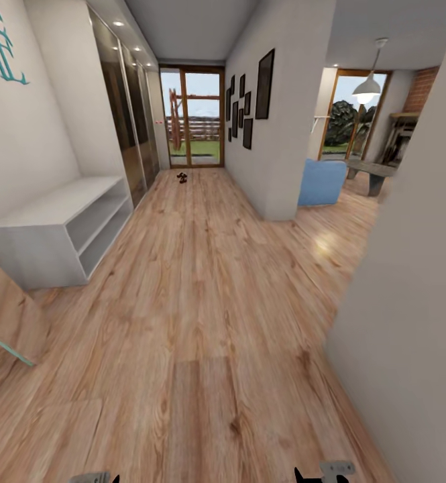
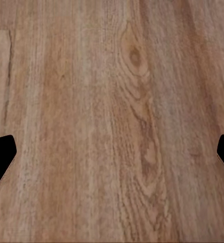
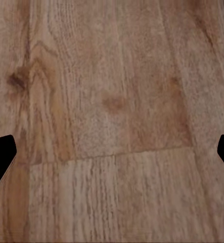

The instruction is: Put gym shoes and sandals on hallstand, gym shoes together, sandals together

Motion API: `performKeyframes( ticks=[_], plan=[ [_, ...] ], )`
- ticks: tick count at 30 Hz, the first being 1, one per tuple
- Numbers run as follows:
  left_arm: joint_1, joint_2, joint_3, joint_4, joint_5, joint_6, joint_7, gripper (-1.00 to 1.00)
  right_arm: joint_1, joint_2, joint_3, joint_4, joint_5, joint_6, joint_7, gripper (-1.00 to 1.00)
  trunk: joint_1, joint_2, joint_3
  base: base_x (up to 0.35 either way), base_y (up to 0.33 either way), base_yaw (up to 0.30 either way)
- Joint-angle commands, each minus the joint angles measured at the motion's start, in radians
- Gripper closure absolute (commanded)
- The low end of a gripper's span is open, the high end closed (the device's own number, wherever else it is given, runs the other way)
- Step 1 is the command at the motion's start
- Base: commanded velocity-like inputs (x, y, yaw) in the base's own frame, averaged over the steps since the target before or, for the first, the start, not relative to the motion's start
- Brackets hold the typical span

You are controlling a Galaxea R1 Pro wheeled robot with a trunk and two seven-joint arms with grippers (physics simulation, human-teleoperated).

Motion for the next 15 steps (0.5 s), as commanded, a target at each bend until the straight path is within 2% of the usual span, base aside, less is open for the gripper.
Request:
performKeyframes(
  ticks=[1,15],
  plan=[
    [-0.001,-0.001,0.009,0.001,-0.009,-0.004,-0.006,-1.0,-0.001,0.0,0.007,0.001,-0.011,-0.003,0.005,-1.0,0.0,0.0,-0.001,0.338,0.0,0.0],
    [-0.001,-0.001,0.009,0.001,-0.009,-0.004,-0.006,-1.0,-0.001,0.0,0.007,0.001,-0.011,-0.003,0.005,-1.0,0.0,0.0,-0.001,0.338,0.0,0.0]
  ],
)
